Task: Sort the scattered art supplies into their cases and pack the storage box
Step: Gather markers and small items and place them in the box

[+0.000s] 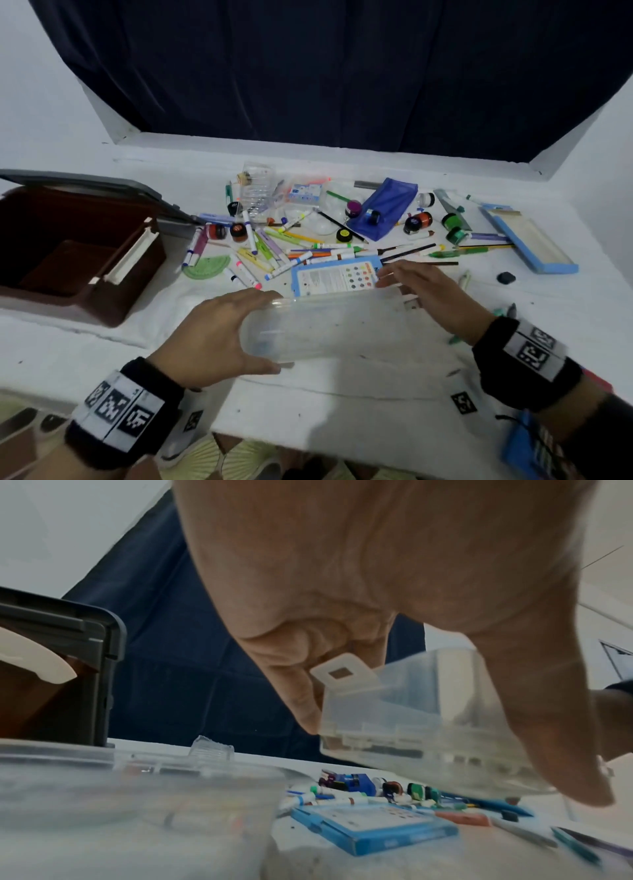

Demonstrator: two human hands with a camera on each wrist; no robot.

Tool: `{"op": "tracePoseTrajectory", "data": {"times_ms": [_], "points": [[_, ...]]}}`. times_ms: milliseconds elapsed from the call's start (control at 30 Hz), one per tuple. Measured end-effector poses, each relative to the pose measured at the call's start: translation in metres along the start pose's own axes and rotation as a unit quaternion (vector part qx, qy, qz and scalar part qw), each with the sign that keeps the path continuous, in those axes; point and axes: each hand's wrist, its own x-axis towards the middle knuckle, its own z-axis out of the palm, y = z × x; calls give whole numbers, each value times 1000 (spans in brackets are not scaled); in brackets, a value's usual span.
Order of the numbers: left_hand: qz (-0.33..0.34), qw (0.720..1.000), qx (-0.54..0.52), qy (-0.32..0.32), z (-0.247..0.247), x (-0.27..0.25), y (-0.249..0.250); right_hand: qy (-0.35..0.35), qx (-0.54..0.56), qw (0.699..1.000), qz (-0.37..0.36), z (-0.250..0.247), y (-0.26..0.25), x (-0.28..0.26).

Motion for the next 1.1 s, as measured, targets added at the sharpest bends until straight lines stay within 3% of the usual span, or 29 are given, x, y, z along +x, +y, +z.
{"op": "tracePoseTrajectory", "data": {"times_ms": [133, 333, 467, 633, 833, 1100], "points": [[22, 1000, -2, -17, 18, -18, 7, -118, -155, 980, -32, 9, 6, -48], [26, 998, 10, -54, 41, -48, 7, -192, -304, 928, -93, 26, 21, -77], [30, 999, 11, -41, 57, -52, 1, -250, -363, 893, -93, 36, 20, -78], [50, 999, 15, -13, 62, -55, -5, -223, -463, 846, -139, 41, 21, -75], [63, 996, 70, -6, 60, -44, -11, -205, -496, 834, -125, 42, 11, -70], [31, 988, 150, 3, 64, -12, -1, -200, -510, 830, -100, 38, 4, -39]]}}
